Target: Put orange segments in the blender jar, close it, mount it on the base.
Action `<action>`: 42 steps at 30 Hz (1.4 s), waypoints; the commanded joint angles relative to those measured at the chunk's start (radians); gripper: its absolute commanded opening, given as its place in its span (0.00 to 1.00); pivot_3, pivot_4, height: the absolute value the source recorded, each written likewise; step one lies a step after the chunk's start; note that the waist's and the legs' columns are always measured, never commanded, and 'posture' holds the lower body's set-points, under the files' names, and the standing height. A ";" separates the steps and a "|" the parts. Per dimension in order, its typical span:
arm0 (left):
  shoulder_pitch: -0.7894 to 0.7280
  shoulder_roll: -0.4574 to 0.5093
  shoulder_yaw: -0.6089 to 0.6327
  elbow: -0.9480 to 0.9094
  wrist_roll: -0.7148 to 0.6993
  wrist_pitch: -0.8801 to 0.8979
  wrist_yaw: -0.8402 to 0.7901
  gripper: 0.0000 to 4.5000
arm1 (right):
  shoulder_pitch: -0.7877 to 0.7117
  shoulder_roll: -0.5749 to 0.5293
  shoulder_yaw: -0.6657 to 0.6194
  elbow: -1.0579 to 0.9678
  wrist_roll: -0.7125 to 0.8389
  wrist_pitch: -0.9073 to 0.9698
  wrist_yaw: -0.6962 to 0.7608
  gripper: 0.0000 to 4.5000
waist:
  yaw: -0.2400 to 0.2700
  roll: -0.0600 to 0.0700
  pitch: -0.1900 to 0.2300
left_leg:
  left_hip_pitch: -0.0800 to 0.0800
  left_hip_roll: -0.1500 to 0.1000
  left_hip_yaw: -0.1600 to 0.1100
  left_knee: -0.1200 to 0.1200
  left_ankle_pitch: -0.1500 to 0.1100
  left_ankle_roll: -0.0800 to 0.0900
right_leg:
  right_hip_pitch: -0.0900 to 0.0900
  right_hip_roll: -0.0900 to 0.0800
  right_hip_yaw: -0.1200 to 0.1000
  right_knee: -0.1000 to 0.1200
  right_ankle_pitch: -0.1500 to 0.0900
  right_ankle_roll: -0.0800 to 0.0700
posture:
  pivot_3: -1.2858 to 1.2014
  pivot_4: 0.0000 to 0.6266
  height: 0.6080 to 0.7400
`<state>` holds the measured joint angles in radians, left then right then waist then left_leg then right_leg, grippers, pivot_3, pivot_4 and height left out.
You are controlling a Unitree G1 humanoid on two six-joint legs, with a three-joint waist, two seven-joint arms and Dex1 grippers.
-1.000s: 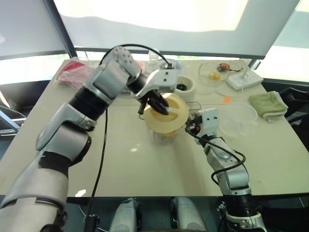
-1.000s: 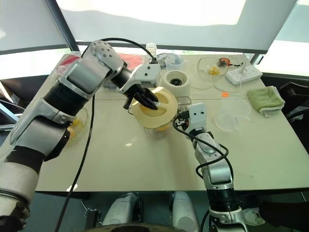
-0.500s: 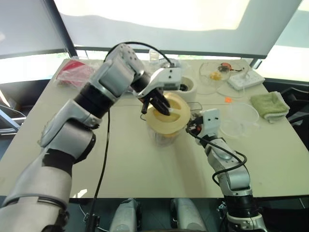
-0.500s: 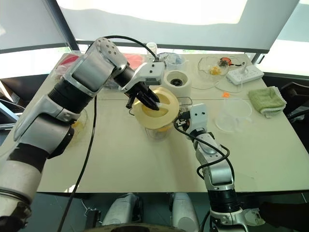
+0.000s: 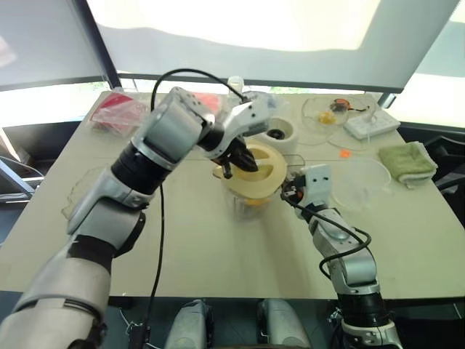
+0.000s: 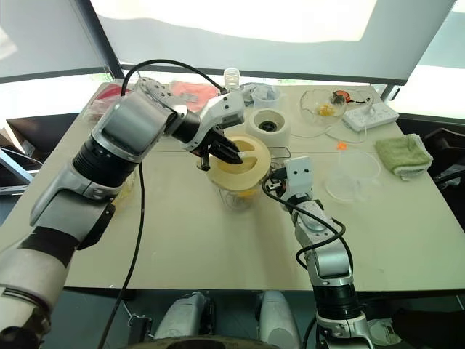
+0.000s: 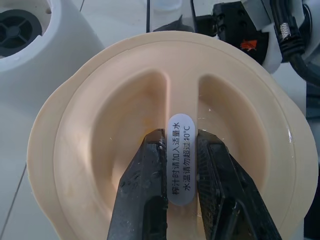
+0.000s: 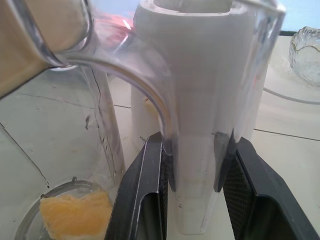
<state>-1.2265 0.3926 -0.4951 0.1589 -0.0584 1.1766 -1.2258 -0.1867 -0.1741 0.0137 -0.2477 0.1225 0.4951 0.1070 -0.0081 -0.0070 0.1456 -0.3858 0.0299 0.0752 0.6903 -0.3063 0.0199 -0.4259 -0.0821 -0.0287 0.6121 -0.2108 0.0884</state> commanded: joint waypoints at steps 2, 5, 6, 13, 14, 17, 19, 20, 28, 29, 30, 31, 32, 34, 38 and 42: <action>0.119 -0.034 -0.089 0.133 -0.028 0.172 0.082 0.06 | -0.032 -0.006 -0.051 -0.073 -0.001 -0.031 -0.016 0.21 | 0.002 0.000 0.000 | 0.000 0.000 0.000 0.000 0.000 0.000 | 0.000 -0.001 0.000 0.000 0.000 0.000 | 0.52 0.24 1.00; 0.123 -0.035 -0.087 0.120 -0.053 0.209 0.106 0.06 | -0.030 -0.006 -0.051 -0.076 -0.001 -0.030 -0.015 0.21 | 0.004 0.001 -0.001 | 0.000 -0.002 0.000 0.000 0.000 0.000 | 0.001 -0.002 0.000 -0.001 -0.001 0.001 | 0.52 0.24 1.00; 0.127 -0.028 -0.093 0.109 -0.056 0.195 0.109 0.06 | -0.030 -0.006 -0.051 -0.077 -0.001 -0.029 -0.014 0.21 | 0.004 0.001 -0.001 | 0.000 -0.002 0.000 0.000 0.000 0.000 | 0.001 -0.003 0.000 -0.001 -0.001 0.001 | 0.52 0.24 1.00; 0.125 0.032 -0.141 0.079 -0.058 0.050 0.073 0.06 | -0.029 -0.008 -0.052 -0.071 0.001 -0.034 -0.006 0.21 | -0.002 0.001 -0.001 | 0.000 -0.005 0.000 -0.003 0.000 0.000 | 0.000 -0.006 0.000 -0.001 -0.002 0.003 | 0.52 0.24 1.00; 0.120 0.036 -0.144 0.085 -0.056 0.031 0.069 0.17 | -0.029 -0.009 -0.052 -0.069 0.002 -0.036 -0.004 0.21 | -0.002 0.001 -0.001 | 0.000 -0.005 0.000 -0.003 0.000 0.000 | 0.000 -0.006 0.000 -0.001 -0.002 0.003 | 0.52 0.24 1.00; 0.110 0.056 -0.161 0.094 -0.046 -0.034 0.043 0.46 | -0.029 -0.011 -0.053 -0.060 0.001 -0.044 0.001 0.21 | -0.003 0.000 0.000 | 0.000 -0.005 0.000 -0.004 0.000 0.000 | -0.001 -0.005 0.000 -0.001 -0.002 0.003 | 0.52 0.24 1.00; 0.095 0.083 -0.167 0.084 -0.041 -0.112 -0.004 0.67 | -0.028 -0.013 -0.055 -0.057 0.001 -0.048 0.004 0.21 | -0.004 0.001 -0.001 | 0.000 -0.004 0.000 -0.004 0.000 0.000 | -0.001 -0.005 0.000 0.000 -0.002 0.002 | 0.52 0.24 1.00; 0.088 0.095 -0.167 0.079 -0.038 -0.150 -0.026 0.67 | -0.027 -0.014 -0.055 -0.056 0.001 -0.049 0.005 0.21 | -0.005 0.001 0.000 | 0.000 -0.004 0.000 -0.004 0.000 0.000 | -0.001 -0.005 0.000 0.000 -0.002 0.002 | 0.52 0.24 1.00; -0.144 0.117 0.137 0.153 -0.221 -0.350 -0.235 0.67 | -0.011 -0.021 -0.062 -0.054 -0.006 -0.059 0.010 0.21 | -0.005 0.001 0.012 | -0.012 -0.005 0.001 -0.004 0.000 0.000 | -0.014 -0.004 0.000 0.000 -0.002 0.002 | 0.52 0.24 1.00; -0.163 0.119 0.165 0.159 -0.243 -0.348 -0.246 0.67 | -0.009 -0.022 -0.061 -0.053 -0.007 -0.058 0.010 0.21 | -0.004 0.000 0.014 | -0.019 -0.005 0.001 -0.004 0.001 -0.001 | -0.020 -0.004 0.000 0.001 -0.001 0.002 | 0.52 0.24 1.00; -0.187 0.119 0.202 0.173 -0.265 -0.343 -0.243 0.67 | -0.008 -0.023 -0.062 -0.054 -0.007 -0.058 0.011 0.21 | -0.004 -0.001 0.015 | -0.023 -0.007 0.001 -0.004 0.002 -0.002 | -0.024 -0.004 0.000 0.001 -0.001 0.003 | 0.52 0.24 1.00; -0.210 0.116 0.252 0.193 -0.287 -0.343 -0.223 0.67 | -0.006 -0.024 -0.064 -0.055 -0.007 -0.058 0.013 0.21 | -0.003 -0.001 0.015 | -0.024 -0.008 0.001 -0.004 0.002 -0.003 | -0.025 -0.004 0.000 0.001 0.001 0.006 | 0.52 0.24 1.00; -0.227 0.111 0.299 0.212 -0.305 -0.345 -0.196 0.67 | -0.004 -0.026 -0.066 -0.055 -0.005 -0.057 0.014 0.21 | -0.003 -0.001 0.016 | -0.024 -0.008 0.001 -0.004 0.002 -0.003 | -0.025 -0.004 0.000 0.001 0.001 0.007 | 0.52 0.24 1.00; -0.240 0.095 0.396 0.252 -0.322 -0.386 -0.099 0.67 | 0.001 -0.030 -0.070 -0.061 -0.003 -0.055 0.016 0.21 | -0.004 -0.001 0.016 | -0.024 -0.008 0.001 -0.004 0.002 -0.002 | -0.025 -0.004 0.000 0.001 0.000 0.008 | 0.52 0.24 1.00; -0.155 0.110 0.503 0.254 -0.283 -0.448 0.109 0.67 | -0.007 -0.018 -0.121 -0.164 0.057 0.024 0.001 0.21 | -0.004 -0.001 0.016 | -0.023 -0.009 0.000 -0.005 0.002 -0.002 | -0.024 -0.004 0.000 0.001 0.000 0.009 | 0.52 0.24 1.00; 0.037 0.156 0.565 0.105 -0.312 -0.391 0.202 0.67 | -0.089 -0.041 -0.206 -0.367 0.156 0.233 -0.022 0.21 | -0.006 0.001 0.019 | -0.022 -0.007 0.000 -0.005 0.003 -0.004 | -0.024 -0.005 0.000 0.004 0.001 0.008 | 0.52 0.24 1.00</action>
<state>-1.2189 0.5297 0.0211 0.3623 -0.3445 0.7613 -1.0613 -0.1952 -0.2029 -0.1343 -0.4375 0.2058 0.6647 0.0963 -0.0140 -0.0063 0.1650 -0.4078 0.0241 0.0757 0.6856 -0.3029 0.0149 -0.4499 -0.0870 -0.0285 0.6165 -0.2103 0.0969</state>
